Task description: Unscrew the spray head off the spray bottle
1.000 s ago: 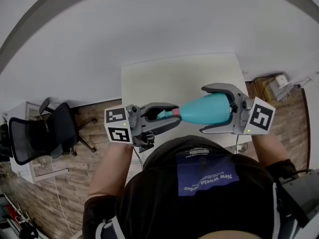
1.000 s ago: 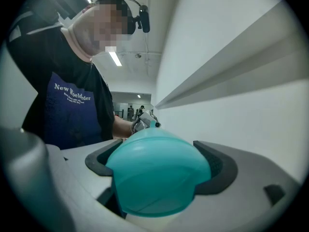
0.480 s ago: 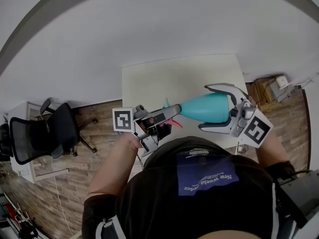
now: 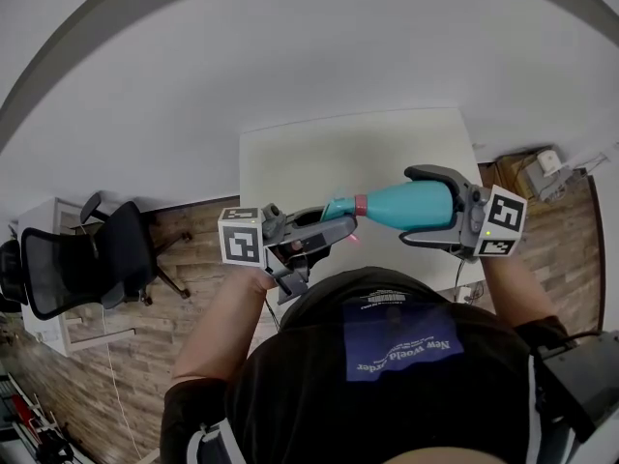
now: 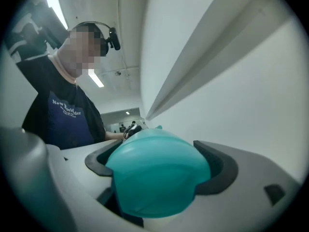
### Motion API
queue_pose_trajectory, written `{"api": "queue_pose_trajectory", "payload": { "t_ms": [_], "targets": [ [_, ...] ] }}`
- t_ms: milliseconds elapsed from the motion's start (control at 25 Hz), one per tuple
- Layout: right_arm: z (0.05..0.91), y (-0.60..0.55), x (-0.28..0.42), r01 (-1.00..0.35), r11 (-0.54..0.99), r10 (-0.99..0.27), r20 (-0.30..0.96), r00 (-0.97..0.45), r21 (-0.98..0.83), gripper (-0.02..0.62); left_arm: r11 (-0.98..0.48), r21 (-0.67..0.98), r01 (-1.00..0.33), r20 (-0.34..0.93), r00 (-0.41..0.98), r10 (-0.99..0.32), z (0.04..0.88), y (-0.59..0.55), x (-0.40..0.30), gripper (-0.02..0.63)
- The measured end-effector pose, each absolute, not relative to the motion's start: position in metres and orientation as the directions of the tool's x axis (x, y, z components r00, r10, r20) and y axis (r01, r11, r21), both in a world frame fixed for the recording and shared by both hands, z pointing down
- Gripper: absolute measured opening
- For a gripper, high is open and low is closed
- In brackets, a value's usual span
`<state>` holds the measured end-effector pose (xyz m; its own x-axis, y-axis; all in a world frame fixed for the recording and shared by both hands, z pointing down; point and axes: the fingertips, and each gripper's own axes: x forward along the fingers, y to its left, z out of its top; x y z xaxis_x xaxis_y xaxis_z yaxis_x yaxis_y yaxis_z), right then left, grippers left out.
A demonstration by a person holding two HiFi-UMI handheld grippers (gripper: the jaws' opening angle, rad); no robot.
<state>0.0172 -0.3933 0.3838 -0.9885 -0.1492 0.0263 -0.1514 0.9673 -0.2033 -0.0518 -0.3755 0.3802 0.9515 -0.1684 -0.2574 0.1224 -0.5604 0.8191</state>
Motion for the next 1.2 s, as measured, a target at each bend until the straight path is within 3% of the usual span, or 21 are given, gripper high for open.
{"api": "queue_pose_trajectory", "payload": {
  "t_ms": [360, 560, 680, 800, 1000, 1200],
  "targets": [
    [0.391, -0.400, 0.034, -0.093, 0.889, -0.123, -0.039, -0.992, -0.448, 0.462, -0.861, 0.507, -0.032, -0.187, 0.971, -0.146, 0.365, -0.358, -0.066, 0.215],
    [0.391, -0.399, 0.035, -0.054, 0.851, -0.102, -0.065, -0.993, -0.522, 0.462, -0.963, 0.182, -0.198, -0.013, 0.979, -0.204, 0.371, -0.357, -0.080, 0.233],
    [0.395, -0.396, 0.033, -0.042, 0.831, -0.085, -0.052, -0.995, -0.554, 0.462, -0.965, -0.082, -0.247, 0.094, 0.963, -0.254, 0.374, -0.354, -0.081, 0.258],
    [0.395, -0.397, 0.034, -0.019, 0.807, -0.080, -0.079, -0.994, -0.590, 0.462, -0.931, -0.328, -0.159, 0.187, 0.955, -0.229, 0.376, -0.347, -0.079, 0.258],
    [0.390, -0.393, 0.028, 0.036, 0.774, -0.040, -0.106, -0.994, -0.632, 0.462, -0.862, -0.460, -0.213, 0.223, 0.912, -0.344, 0.382, -0.359, -0.088, 0.258],
    [0.395, -0.388, 0.021, 0.073, 0.748, 0.023, -0.084, -0.996, -0.659, 0.462, -0.777, -0.617, -0.121, 0.233, 0.915, -0.328, 0.376, -0.352, -0.050, 0.258]
  ]
}}
